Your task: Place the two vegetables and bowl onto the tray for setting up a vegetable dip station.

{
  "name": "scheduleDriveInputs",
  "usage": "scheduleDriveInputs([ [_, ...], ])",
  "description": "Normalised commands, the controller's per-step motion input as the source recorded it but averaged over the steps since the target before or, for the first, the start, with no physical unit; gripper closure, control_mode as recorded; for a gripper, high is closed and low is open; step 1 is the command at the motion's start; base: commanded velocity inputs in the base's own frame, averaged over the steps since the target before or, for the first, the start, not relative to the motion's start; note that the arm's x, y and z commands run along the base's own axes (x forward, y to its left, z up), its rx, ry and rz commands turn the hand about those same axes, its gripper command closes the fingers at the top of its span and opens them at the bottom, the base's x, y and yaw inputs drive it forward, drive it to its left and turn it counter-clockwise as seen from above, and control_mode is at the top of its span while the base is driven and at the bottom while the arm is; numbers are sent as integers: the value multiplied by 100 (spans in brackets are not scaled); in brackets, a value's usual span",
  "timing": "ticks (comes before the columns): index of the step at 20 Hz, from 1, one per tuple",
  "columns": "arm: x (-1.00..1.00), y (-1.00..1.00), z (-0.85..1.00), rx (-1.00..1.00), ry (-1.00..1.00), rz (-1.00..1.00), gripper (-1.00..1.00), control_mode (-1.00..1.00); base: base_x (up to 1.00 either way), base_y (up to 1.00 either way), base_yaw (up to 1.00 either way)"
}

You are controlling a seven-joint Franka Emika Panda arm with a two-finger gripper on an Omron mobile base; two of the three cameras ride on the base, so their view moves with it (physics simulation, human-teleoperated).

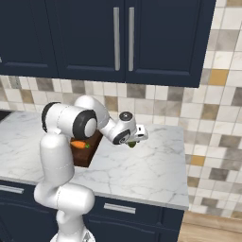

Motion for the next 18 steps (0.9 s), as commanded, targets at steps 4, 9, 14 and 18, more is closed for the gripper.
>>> scheduleDriveInputs([
  [4, -19, 0, 19, 7, 12, 0, 100, -100, 0, 0, 0],
  [9, -36, 0, 31, 12, 11, -1, 100, -100, 0, 0, 0],
  [14, -42, 3, 30, 6, 2, 0, 100, -100, 0, 0, 0],
  [18, -44, 12, 22, 1, 0, -5, 100, -100, 0, 0, 0],
])
